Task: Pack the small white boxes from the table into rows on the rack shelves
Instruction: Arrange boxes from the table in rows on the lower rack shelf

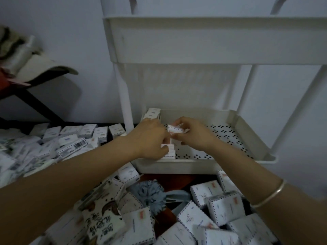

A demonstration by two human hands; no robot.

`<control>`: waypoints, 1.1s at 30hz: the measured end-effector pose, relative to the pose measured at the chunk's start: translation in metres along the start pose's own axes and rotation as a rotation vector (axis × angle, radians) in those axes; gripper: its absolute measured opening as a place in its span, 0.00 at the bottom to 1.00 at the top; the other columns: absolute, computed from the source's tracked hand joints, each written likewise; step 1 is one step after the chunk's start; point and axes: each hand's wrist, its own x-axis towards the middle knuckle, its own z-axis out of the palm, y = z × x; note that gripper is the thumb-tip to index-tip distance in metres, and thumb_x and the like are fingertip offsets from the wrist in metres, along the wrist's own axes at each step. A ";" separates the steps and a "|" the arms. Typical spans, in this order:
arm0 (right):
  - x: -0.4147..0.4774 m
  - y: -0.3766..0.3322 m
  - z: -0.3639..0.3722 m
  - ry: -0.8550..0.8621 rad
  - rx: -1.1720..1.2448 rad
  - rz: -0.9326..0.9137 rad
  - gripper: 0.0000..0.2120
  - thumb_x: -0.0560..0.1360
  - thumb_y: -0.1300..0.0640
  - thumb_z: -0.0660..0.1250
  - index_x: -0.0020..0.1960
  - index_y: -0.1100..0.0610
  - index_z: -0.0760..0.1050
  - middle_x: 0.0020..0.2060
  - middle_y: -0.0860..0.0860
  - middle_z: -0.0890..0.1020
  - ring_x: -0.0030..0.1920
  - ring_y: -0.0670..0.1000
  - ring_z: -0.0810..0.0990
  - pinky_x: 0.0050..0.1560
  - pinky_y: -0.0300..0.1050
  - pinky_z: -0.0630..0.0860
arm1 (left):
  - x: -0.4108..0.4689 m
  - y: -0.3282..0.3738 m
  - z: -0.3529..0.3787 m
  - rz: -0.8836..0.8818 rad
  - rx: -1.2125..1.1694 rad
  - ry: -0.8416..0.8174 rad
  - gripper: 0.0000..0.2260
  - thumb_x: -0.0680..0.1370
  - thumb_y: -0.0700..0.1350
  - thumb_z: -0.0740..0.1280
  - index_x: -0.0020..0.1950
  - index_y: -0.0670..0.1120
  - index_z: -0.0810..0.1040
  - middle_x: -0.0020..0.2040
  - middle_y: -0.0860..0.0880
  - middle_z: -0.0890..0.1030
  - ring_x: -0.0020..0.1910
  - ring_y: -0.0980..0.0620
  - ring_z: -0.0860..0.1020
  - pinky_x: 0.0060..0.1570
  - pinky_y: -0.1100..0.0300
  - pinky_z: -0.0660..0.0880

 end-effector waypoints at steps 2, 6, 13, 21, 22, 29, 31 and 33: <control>0.001 0.000 0.004 -0.094 0.102 0.040 0.10 0.77 0.56 0.69 0.57 0.53 0.76 0.52 0.55 0.80 0.49 0.56 0.82 0.51 0.53 0.81 | -0.004 0.001 -0.003 -0.025 0.019 0.013 0.12 0.74 0.45 0.64 0.54 0.53 0.83 0.45 0.51 0.81 0.46 0.51 0.77 0.46 0.59 0.70; 0.002 0.003 0.012 -0.184 0.195 0.046 0.05 0.80 0.55 0.63 0.53 0.50 0.76 0.51 0.52 0.80 0.48 0.50 0.81 0.47 0.44 0.81 | -0.018 0.008 -0.013 -0.118 -0.153 0.080 0.14 0.76 0.42 0.63 0.60 0.53 0.79 0.45 0.50 0.83 0.44 0.50 0.79 0.46 0.52 0.78; -0.003 0.000 0.028 -0.183 0.007 0.015 0.14 0.83 0.54 0.55 0.58 0.58 0.76 0.50 0.55 0.80 0.49 0.54 0.77 0.55 0.50 0.74 | -0.063 0.023 -0.044 -0.060 -0.280 -0.205 0.04 0.76 0.52 0.69 0.48 0.55 0.81 0.38 0.62 0.79 0.41 0.63 0.77 0.46 0.62 0.76; -0.017 -0.011 0.026 -0.030 -0.163 -0.063 0.19 0.83 0.52 0.55 0.72 0.54 0.67 0.68 0.51 0.74 0.65 0.51 0.73 0.60 0.41 0.67 | -0.099 0.036 -0.052 -0.049 -0.252 -0.686 0.25 0.68 0.66 0.71 0.60 0.55 0.80 0.54 0.60 0.81 0.51 0.60 0.78 0.53 0.63 0.76; -0.022 -0.015 0.024 -0.001 -0.157 -0.072 0.19 0.83 0.53 0.55 0.72 0.55 0.67 0.68 0.51 0.74 0.65 0.51 0.73 0.61 0.42 0.68 | -0.102 0.039 -0.050 -0.029 -0.247 -0.692 0.23 0.69 0.65 0.72 0.59 0.54 0.81 0.53 0.59 0.81 0.51 0.59 0.78 0.54 0.60 0.77; -0.091 -0.051 -0.009 -0.057 -0.193 -0.244 0.10 0.78 0.61 0.62 0.50 0.47 0.77 0.48 0.43 0.81 0.50 0.46 0.78 0.53 0.43 0.75 | -0.115 0.041 -0.042 -0.050 -0.328 -0.486 0.21 0.67 0.60 0.76 0.55 0.55 0.75 0.51 0.58 0.78 0.45 0.60 0.78 0.41 0.66 0.76; -0.116 -0.054 -0.015 -0.266 -0.274 -0.208 0.10 0.77 0.60 0.63 0.48 0.46 0.77 0.46 0.41 0.80 0.49 0.44 0.79 0.52 0.41 0.75 | -0.117 0.036 -0.043 -0.116 -0.541 -0.405 0.19 0.67 0.54 0.77 0.52 0.56 0.71 0.49 0.56 0.79 0.39 0.61 0.80 0.33 0.69 0.74; -0.135 -0.052 -0.014 -0.470 -0.349 -0.188 0.10 0.77 0.60 0.65 0.54 0.46 0.77 0.48 0.40 0.79 0.49 0.42 0.78 0.50 0.34 0.73 | -0.118 0.033 -0.042 -0.158 -0.737 -0.318 0.19 0.68 0.51 0.78 0.52 0.56 0.71 0.49 0.55 0.81 0.44 0.61 0.81 0.39 0.66 0.79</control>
